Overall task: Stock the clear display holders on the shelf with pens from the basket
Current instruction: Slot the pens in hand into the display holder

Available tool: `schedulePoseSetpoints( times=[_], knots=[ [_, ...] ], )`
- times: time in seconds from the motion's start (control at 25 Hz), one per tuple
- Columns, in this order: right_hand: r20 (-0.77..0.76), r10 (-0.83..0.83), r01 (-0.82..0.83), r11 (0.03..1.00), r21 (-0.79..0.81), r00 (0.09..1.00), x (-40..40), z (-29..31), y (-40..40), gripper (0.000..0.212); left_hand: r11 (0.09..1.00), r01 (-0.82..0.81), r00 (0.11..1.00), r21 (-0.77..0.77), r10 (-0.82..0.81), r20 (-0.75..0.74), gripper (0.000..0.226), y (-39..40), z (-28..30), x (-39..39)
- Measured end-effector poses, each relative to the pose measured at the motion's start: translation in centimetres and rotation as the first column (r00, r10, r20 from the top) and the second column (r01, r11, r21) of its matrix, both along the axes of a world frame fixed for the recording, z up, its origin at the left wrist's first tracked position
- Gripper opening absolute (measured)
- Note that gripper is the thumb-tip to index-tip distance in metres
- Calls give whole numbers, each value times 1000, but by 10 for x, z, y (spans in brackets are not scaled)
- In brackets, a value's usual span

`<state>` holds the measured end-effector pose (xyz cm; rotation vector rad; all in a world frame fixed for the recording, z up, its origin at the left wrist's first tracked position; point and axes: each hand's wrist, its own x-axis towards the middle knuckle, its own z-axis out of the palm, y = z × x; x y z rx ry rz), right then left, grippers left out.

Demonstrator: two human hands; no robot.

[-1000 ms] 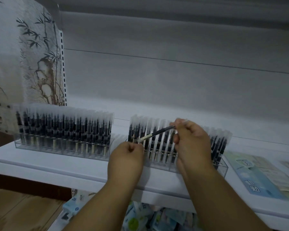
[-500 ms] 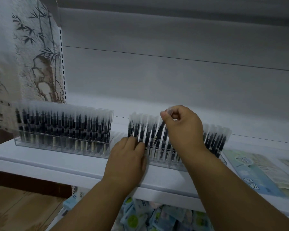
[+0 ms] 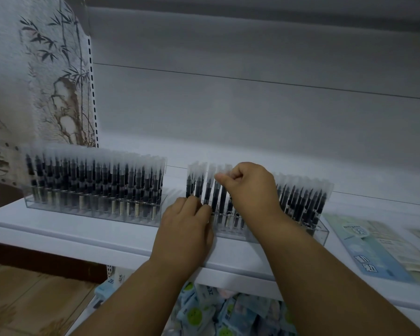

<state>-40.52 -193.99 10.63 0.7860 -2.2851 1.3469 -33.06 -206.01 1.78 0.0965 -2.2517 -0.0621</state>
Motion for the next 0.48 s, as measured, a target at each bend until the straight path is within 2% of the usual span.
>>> schedulePoseSetpoints(
  times=[0.16,0.4,0.48],
  knots=[
    [19,-15,17,998,-60,1000,4,-1,-3,42,1000,7,1000,14,-7,22,16,0,1,0],
    [72,-19,24,998,-65,997,4,-10,2,48,1000,25,1000,12,-25,17,17,-1,1,1],
    [52,-38,36,999,27,998,4,-13,3,49,999,28,999,19,-28,17,17,-1,1,1]
  ],
)
